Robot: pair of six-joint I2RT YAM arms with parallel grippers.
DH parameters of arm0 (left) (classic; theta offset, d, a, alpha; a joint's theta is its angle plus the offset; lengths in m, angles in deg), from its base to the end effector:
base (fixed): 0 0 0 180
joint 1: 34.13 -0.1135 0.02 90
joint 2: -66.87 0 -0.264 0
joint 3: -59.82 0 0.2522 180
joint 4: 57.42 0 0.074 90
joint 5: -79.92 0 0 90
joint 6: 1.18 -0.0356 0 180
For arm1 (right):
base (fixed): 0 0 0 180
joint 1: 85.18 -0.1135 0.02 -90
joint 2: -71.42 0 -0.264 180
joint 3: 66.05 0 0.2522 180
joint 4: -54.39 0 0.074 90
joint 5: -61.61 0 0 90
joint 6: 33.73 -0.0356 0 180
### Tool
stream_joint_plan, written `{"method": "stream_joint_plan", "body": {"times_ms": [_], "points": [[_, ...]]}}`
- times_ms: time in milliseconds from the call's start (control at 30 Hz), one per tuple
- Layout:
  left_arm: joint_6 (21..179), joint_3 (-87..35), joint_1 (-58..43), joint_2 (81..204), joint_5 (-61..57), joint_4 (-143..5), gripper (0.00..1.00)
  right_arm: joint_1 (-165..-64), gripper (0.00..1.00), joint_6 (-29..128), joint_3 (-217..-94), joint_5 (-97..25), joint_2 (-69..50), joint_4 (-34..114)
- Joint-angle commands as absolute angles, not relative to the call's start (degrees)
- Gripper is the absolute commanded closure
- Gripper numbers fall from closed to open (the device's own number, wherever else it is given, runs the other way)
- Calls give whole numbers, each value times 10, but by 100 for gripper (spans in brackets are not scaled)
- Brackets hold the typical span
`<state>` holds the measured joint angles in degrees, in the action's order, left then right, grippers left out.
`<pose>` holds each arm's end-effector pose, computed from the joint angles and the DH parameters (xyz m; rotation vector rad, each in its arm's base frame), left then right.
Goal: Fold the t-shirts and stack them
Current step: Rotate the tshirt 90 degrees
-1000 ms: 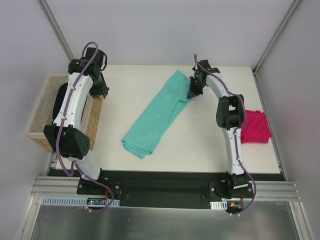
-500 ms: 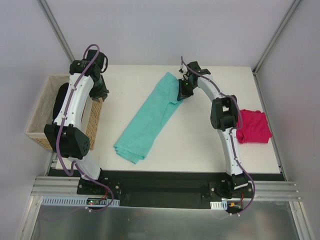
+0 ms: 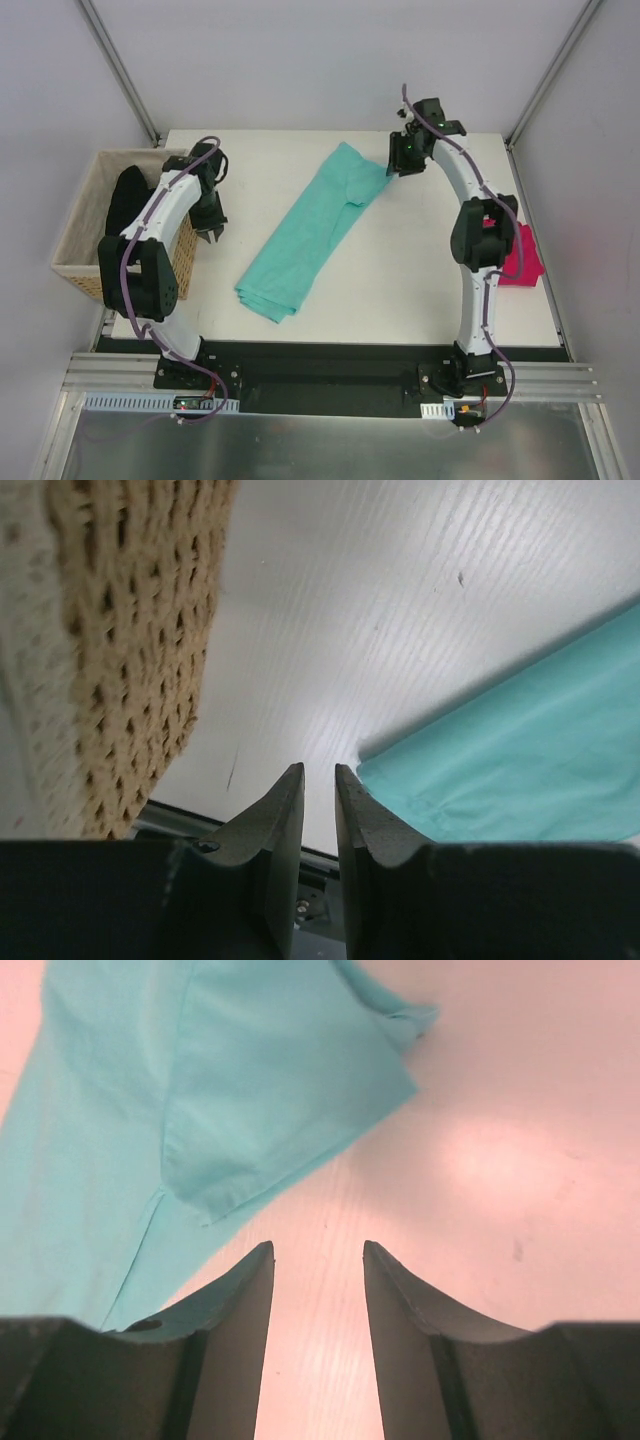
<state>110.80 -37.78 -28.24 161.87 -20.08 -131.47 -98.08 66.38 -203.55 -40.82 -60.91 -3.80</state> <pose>0.3285 -0.0277 0.2845 -0.4289 2.7505 0.1269 0.4997 0.1223 0.2445 -0.5848 2.4189 0.2910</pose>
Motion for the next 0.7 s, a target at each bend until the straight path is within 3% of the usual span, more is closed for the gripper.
{"method": "stream_joint_plan", "body": {"times_ms": [0,367,400,433,467,667], "points": [[1108,-325,-287,1642,-172,-1239,83,-976,56,660,-1994,-387,-464,-13],[1117,-275,-287,1671,-185,-1183,84,-990,62,640,-1908,-410,-383,-6],[1120,-273,-287,1675,-183,-1179,86,-991,62,638,-1908,-411,-378,-5],[1122,-270,-287,1677,-181,-1177,97,-991,63,638,-1907,-411,-376,-5],[1124,-263,-287,1679,-174,-1176,100,-991,63,637,-1909,-411,-370,-5],[1139,-217,-286,1679,-161,-1164,100,-991,64,632,-1911,-419,-364,-3]]}}
